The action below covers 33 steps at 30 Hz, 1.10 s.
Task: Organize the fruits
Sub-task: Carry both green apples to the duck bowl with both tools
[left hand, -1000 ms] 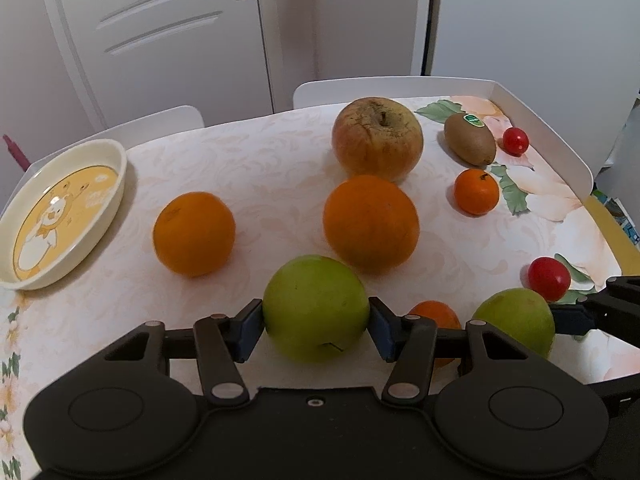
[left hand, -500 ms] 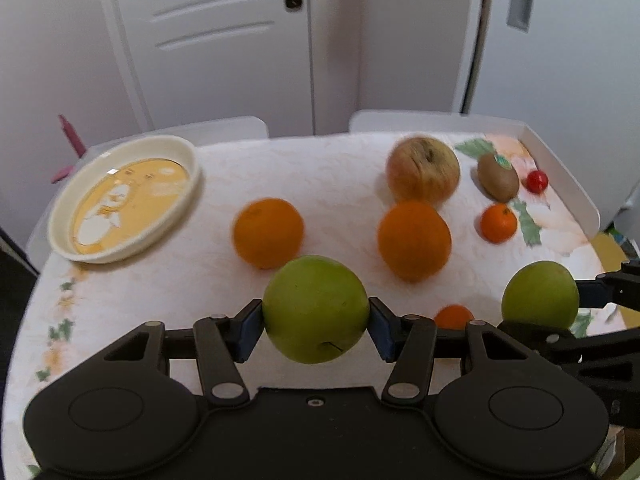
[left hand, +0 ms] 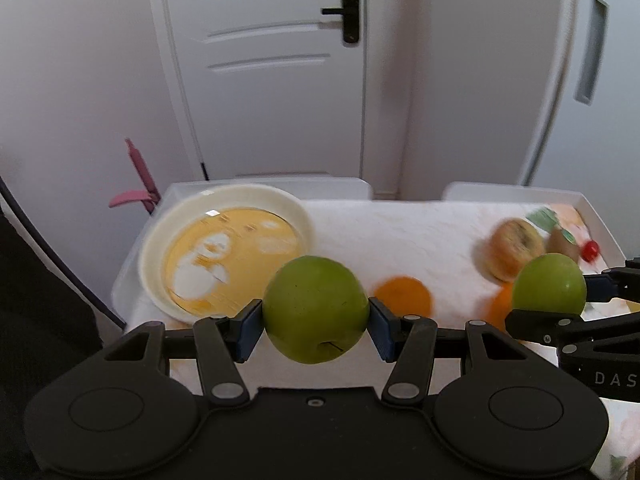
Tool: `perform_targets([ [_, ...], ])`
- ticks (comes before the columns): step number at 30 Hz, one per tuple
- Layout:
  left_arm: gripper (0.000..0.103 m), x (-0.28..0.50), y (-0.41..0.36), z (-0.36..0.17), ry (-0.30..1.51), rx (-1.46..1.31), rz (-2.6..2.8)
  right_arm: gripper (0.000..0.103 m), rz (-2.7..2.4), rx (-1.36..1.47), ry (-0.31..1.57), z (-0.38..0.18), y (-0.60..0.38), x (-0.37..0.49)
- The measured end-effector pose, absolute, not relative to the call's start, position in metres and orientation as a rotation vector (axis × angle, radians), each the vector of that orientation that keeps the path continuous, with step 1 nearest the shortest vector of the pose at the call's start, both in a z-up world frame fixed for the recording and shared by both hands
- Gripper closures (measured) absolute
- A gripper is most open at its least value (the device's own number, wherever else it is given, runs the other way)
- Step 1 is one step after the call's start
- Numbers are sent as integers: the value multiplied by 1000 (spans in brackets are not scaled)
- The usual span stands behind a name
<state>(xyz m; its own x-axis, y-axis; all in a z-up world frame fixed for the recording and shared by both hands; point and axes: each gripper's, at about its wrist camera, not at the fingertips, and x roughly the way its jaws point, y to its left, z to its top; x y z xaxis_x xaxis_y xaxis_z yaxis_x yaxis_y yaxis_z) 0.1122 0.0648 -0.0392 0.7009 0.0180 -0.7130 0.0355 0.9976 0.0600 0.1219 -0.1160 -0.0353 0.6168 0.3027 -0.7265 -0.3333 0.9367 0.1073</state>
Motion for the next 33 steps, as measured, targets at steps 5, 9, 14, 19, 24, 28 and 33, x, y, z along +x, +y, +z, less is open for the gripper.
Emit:
perform_targets([
  [5,43,140,107,-32,781,79,9,35,381,-29,817,-28,-73,154],
  [9,43,165,136,-35,782,98,16,35,392,-15,820,-29,-43,184],
  [14,43,196,164,-46,793,116,18,35,394,-16,827,-37,-13,220],
  [19,43,220,180,-62,810,130,4,35,386,-20,844,-48,7,250],
  [24,43,244,185,-82,837,137,-22,35,366,-18,868,-59,17,271],
  [28,43,261,184,-98,850,164,-45,35,345,-11,886,-67,18,282],
  [33,43,277,181,-110,853,198,-69,35,328,-6,900,-70,16,291],
])
